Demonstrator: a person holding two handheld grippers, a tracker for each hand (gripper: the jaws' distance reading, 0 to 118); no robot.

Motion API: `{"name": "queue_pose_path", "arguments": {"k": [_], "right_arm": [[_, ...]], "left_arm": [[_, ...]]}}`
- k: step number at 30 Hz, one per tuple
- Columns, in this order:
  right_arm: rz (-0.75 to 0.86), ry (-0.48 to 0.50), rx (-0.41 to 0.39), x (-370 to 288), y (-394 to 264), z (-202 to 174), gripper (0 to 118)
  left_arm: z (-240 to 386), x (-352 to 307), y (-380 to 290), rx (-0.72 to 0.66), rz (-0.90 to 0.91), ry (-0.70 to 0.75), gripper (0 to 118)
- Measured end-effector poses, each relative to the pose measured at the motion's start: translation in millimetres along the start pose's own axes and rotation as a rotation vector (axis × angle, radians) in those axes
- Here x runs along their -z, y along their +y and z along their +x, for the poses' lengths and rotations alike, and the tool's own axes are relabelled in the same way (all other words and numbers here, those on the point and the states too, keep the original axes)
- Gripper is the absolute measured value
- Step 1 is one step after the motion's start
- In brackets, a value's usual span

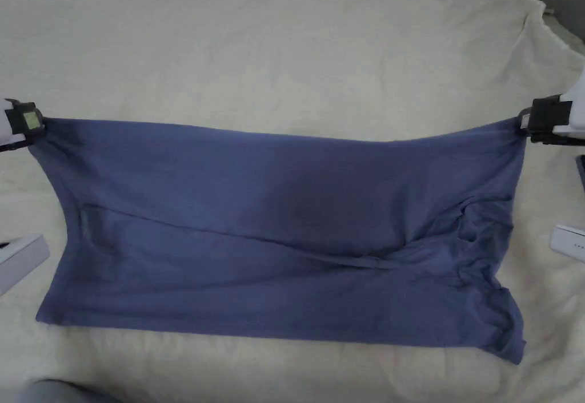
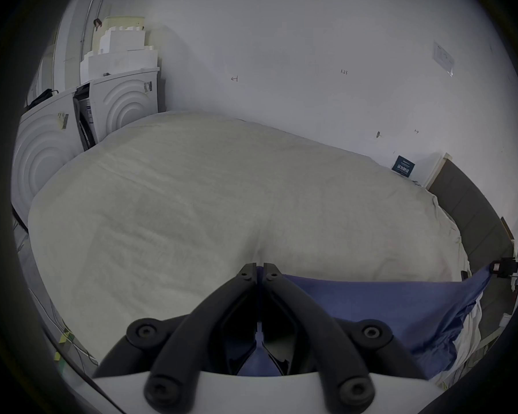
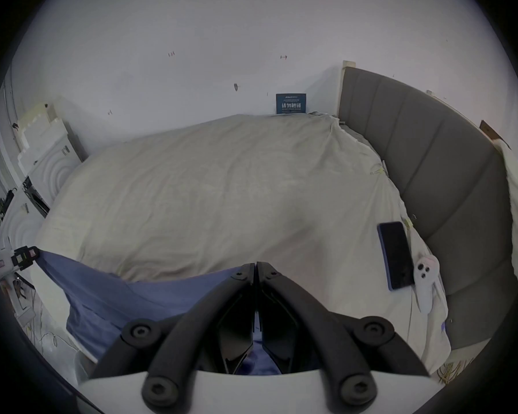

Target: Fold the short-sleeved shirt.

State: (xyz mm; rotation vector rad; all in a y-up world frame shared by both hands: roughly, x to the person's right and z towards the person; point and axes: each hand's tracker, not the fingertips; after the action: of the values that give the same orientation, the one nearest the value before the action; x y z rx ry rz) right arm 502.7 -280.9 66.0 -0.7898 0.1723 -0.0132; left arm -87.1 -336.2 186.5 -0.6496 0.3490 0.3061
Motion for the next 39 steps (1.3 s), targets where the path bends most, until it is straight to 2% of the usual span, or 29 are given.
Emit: {"name": "queue_pose_path", "arguments": {"k": [5, 12, 17, 21, 22, 24, 25, 26, 27, 28, 29, 31, 34, 37, 39], "right_arm": [[-0.017, -0.013, -0.008, -19, -52, 14, 0], [-0.177, -0.069, 0.009, 6, -142, 25, 0], [-0.298, -0.101, 0.089, 30, -196, 35, 0], [-0.321, -0.098, 0.156, 38, -216, 39, 0], [-0.316, -0.097, 0.157, 38, -216, 39, 0], [-0.301, -0.098, 0.158, 35, -215, 37, 1], [-0.273, -0.090, 0.156, 30, -212, 37, 6], [-0.251, -0.091, 0.157, 26, -208, 38, 33], [-0.234, -0.114, 0.144, 18, -203, 37, 63], [-0.221, -0.124, 0.129, 12, -198, 39, 89], [-0.181, -0.129, 0.116, 3, -190, 39, 101], [-0.080, -0.147, 0.086, -18, -173, 36, 100], [0.113, -0.177, 0.015, -50, -149, 20, 101], [0.312, -0.156, -0.055, -77, -137, -4, 109], [0.418, -0.125, -0.072, -88, -137, -20, 115]], "left_arm": [[-19, -33, -41, 0.002, -0.039, -0.001, 0], [-42, -27, -113, 0.030, -0.177, 0.051, 0], [-50, -17, -155, 0.033, -0.269, 0.105, 0], [-47, -12, -170, 0.041, -0.282, 0.118, 0], [-46, -13, -170, 0.045, -0.277, 0.121, 3], [-45, -14, -166, 0.058, -0.275, 0.144, 28], [-47, -16, -163, 0.069, -0.263, 0.175, 49], [-48, -18, -160, 0.069, -0.250, 0.198, 81], [-51, -23, -156, 0.057, -0.227, 0.217, 100], [-57, -27, -149, 0.034, -0.185, 0.228, 112], [-61, -34, -142, 0.012, -0.140, 0.234, 118], [-63, -48, -126, -0.006, -0.078, 0.203, 118], [-54, -68, -105, 0.050, 0.039, 0.177, 118], [-31, -85, -96, 0.106, 0.170, 0.064, 118], [-11, -95, -97, 0.133, 0.221, -0.008, 117]]}}
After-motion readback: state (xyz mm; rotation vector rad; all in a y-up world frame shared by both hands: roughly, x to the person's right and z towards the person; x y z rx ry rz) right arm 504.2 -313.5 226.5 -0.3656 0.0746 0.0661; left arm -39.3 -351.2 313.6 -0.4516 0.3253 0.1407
